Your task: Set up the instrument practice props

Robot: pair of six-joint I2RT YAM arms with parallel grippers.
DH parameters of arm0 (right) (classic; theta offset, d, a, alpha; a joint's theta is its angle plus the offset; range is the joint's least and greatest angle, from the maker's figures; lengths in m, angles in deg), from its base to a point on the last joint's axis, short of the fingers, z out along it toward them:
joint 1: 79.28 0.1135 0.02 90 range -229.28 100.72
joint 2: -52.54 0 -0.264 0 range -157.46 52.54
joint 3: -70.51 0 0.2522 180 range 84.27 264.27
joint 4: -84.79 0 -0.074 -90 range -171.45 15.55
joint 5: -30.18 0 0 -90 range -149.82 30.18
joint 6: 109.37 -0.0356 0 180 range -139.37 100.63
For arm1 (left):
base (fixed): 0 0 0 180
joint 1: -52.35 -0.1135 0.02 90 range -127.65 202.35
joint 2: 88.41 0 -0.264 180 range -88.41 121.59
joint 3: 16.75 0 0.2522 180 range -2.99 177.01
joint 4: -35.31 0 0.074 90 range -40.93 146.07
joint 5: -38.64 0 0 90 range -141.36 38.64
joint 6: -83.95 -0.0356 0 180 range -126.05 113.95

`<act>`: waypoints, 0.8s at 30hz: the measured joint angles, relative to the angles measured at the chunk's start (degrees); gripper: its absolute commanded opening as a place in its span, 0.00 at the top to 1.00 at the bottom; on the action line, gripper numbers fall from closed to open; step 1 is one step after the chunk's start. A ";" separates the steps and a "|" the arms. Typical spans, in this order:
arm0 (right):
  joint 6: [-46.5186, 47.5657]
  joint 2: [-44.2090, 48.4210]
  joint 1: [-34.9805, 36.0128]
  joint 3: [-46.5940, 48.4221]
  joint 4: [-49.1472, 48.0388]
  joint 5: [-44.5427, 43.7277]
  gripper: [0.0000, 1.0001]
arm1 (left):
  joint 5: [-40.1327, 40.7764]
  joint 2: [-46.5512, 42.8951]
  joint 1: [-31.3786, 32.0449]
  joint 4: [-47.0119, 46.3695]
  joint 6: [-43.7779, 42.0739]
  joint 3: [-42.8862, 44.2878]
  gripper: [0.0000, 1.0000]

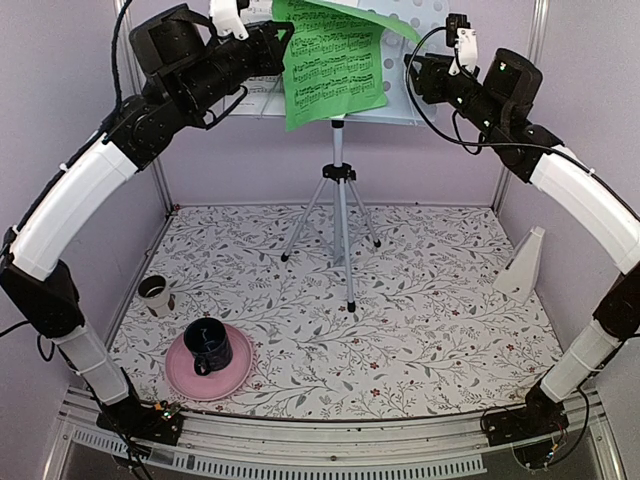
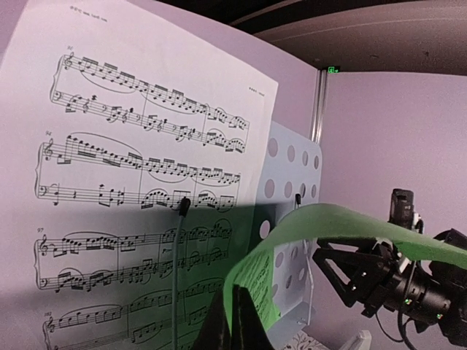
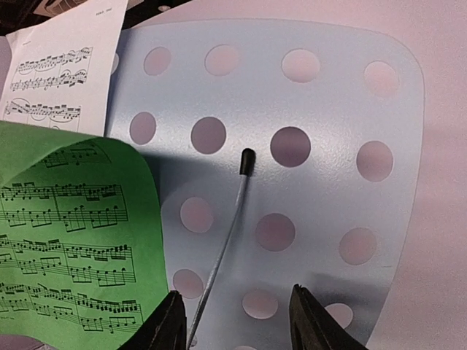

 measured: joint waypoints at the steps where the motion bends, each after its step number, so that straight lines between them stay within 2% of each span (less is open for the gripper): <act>1: -0.07 -0.61 -0.15 0.35 0.26 0.20 0.50 | 0.11 -0.02 0.00 -0.11 0.15 0.00 1.00; 5: -0.57 -2.54 -0.59 2.16 1.05 0.98 0.52 | 0.22 -0.02 0.00 -1.03 0.81 0.00 1.00; 7: -1.03 -3.34 -0.70 3.37 1.22 1.33 0.58 | 0.22 -0.02 -0.02 -1.79 1.18 0.00 1.00; 13: -1.60 -4.35 -0.81 5.33 1.46 2.89 0.79 | -0.02 0.37 -0.50 -5.14 2.40 0.00 1.00; 17: -1.81 -4.37 -0.83 5.64 1.36 3.50 0.99 | -0.50 1.77 -0.87 -7.82 2.54 0.28 1.00; 24: -1.55 -4.37 -0.92 5.60 0.90 3.58 1.00 | -0.24 6.88 -0.92 -8.24 2.93 3.78 1.00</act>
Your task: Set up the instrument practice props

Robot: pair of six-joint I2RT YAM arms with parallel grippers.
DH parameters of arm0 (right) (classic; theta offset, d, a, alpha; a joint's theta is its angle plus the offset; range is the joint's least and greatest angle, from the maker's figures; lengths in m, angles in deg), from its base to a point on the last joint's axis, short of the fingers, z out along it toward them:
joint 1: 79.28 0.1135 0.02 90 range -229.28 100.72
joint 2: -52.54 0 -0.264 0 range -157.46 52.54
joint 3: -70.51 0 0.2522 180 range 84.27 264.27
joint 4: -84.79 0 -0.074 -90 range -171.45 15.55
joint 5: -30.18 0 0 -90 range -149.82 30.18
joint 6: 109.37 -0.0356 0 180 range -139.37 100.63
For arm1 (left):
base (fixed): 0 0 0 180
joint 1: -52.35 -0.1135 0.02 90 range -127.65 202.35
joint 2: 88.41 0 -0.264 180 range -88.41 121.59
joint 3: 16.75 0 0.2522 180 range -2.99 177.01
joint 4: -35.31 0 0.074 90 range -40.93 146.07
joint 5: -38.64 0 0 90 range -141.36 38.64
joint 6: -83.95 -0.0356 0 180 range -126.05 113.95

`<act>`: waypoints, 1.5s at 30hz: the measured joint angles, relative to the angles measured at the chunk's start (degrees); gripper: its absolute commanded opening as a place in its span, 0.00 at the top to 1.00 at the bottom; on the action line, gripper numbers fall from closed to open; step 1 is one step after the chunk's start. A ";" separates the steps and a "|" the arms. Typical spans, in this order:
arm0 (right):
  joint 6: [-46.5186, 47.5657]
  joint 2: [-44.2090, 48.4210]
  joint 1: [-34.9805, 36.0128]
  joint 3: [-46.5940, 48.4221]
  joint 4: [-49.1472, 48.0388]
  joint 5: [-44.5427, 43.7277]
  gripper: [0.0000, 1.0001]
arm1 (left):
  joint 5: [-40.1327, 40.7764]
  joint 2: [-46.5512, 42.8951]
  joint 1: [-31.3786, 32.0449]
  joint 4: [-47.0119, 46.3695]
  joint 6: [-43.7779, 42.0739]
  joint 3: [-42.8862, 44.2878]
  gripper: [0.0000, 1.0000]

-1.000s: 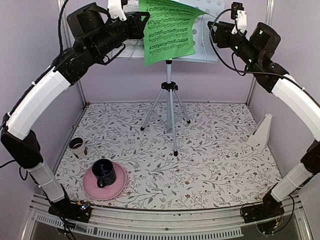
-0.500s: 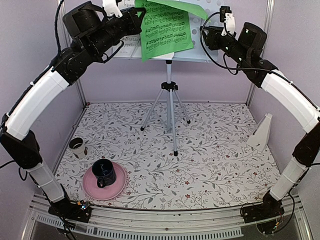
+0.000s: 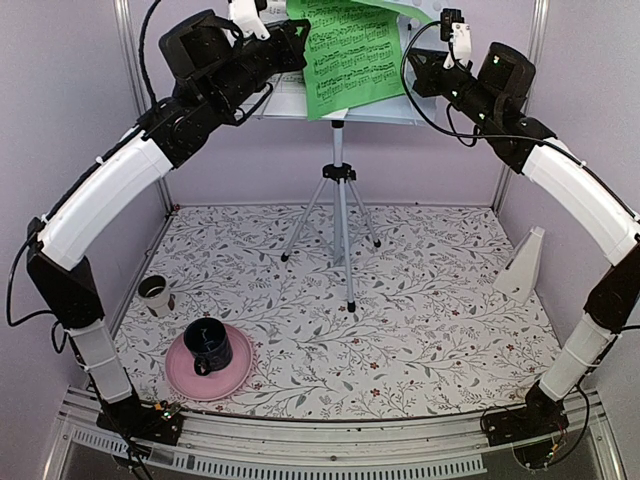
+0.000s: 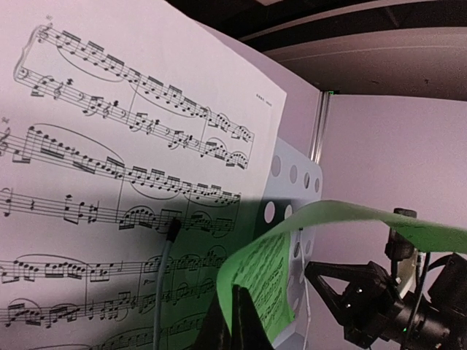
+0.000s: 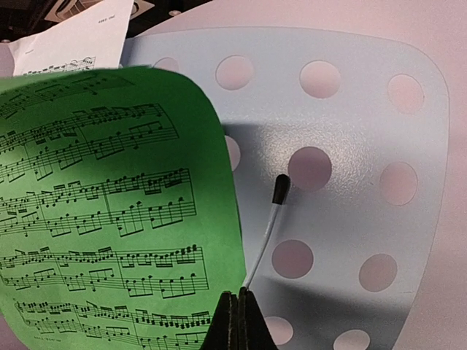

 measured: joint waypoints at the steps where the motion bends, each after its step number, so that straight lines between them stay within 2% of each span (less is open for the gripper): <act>1: 0.00 0.00 0.00 -0.04 -0.13 0.00 1.00 | 0.02 0.31 0.00 0.02 0.02 0.00 1.00; 4: 0.02 0.00 0.00 -0.50 -1.03 0.09 1.00 | 0.07 0.57 -0.02 -0.02 0.02 0.00 1.00; 5: 0.00 0.00 0.00 -0.63 -1.31 0.13 0.82 | 0.22 0.57 -0.02 -0.09 0.02 0.02 1.00; 6: 0.00 0.00 -0.02 -0.68 -1.44 0.17 0.71 | 0.33 0.57 -0.02 -0.26 0.02 0.09 1.00; 7: -0.39 0.00 -0.04 -0.70 -1.51 0.26 0.66 | 0.42 0.57 -0.02 -0.39 0.02 0.15 1.00; 9: -1.09 0.00 -0.11 -0.79 -1.68 0.59 0.64 | 0.48 0.57 -0.04 -0.72 0.00 0.17 1.00; 19: -3.93 -1.57 -0.33 -0.74 -2.62 0.63 0.68 | 0.22 0.11 -0.09 -2.75 -0.39 -0.87 1.00; 22: -4.85 -2.40 -0.31 -0.28 -3.04 1.16 0.78 | 0.11 -0.04 -0.09 -3.52 -0.46 -1.20 1.00; 24: -5.18 -2.64 -0.31 0.02 -3.21 1.75 0.91 | 0.00 -0.15 -0.09 -3.80 -0.50 -1.31 1.00; 27: -6.23 -2.64 -0.15 0.07 -3.65 3.10 1.00 | 0.02 -0.15 -0.09 -4.35 -0.57 -1.36 1.00; 37: -5.57 -2.51 -0.22 -1.99 -6.95 5.22 1.00 | 0.15 0.00 -0.20 -4.57 -0.66 -1.05 1.00; 45: -4.44 -1.55 -0.44 -4.68 -10.67 9.55 1.00 | -4.63 5.42 -0.76 -0.31 -1.11 9.31 1.00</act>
